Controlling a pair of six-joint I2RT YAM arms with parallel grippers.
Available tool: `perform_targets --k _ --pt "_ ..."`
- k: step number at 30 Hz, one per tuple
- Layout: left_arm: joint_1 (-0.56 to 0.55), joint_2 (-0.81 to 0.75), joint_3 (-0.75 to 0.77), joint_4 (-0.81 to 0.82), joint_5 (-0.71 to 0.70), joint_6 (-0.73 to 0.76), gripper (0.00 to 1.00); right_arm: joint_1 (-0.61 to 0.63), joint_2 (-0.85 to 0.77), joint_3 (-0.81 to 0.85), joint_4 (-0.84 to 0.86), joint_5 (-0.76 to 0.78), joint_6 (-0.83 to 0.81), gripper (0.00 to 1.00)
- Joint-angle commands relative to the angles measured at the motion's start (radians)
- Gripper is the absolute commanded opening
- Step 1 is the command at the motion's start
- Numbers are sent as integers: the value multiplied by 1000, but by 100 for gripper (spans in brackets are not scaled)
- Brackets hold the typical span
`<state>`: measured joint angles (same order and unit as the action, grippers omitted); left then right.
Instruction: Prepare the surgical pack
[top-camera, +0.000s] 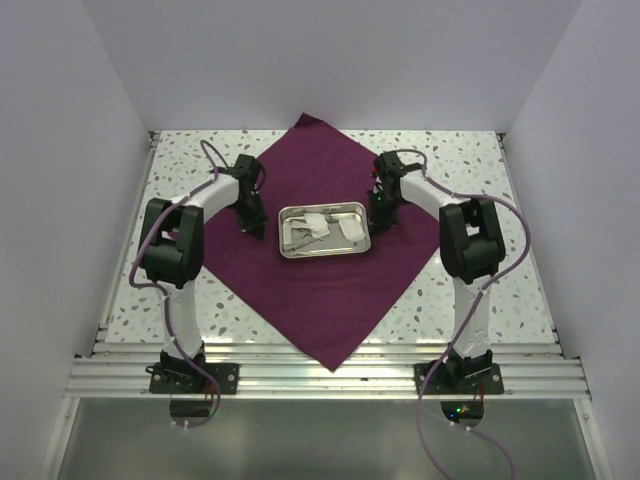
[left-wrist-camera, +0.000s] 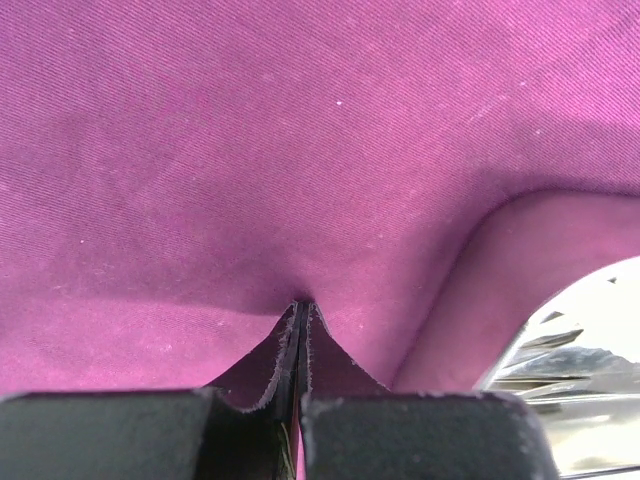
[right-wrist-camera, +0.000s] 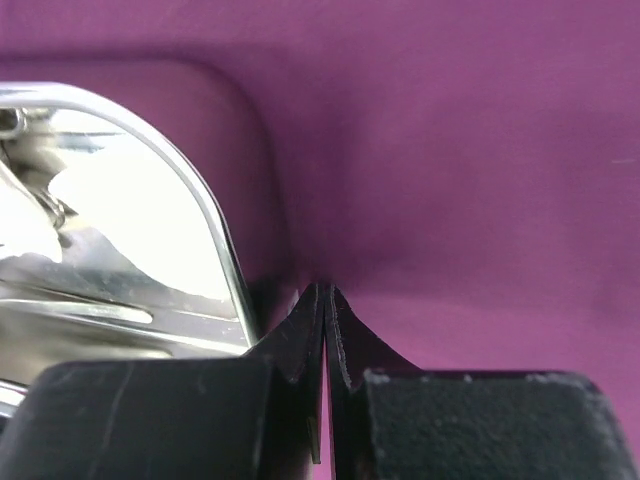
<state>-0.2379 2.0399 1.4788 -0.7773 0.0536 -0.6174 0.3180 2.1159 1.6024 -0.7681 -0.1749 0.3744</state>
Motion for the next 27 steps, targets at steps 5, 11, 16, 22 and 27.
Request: perform_targets --k 5,11,16,22,27 --pt "-1 -44 5 26 22 8 0 16 -43 5 16 -63 37 0" --pt "2 -49 14 6 -1 13 0 -25 -86 -10 -48 58 50 0" --pt "23 -139 -31 6 -73 54 9 -96 -310 -143 -103 104 -2 37" --pt "80 -306 -170 58 -28 131 17 -94 -580 -420 -175 -136 -8 73" --pt "80 -409 -252 72 20 139 16 -85 -870 -691 -140 -320 95 82"
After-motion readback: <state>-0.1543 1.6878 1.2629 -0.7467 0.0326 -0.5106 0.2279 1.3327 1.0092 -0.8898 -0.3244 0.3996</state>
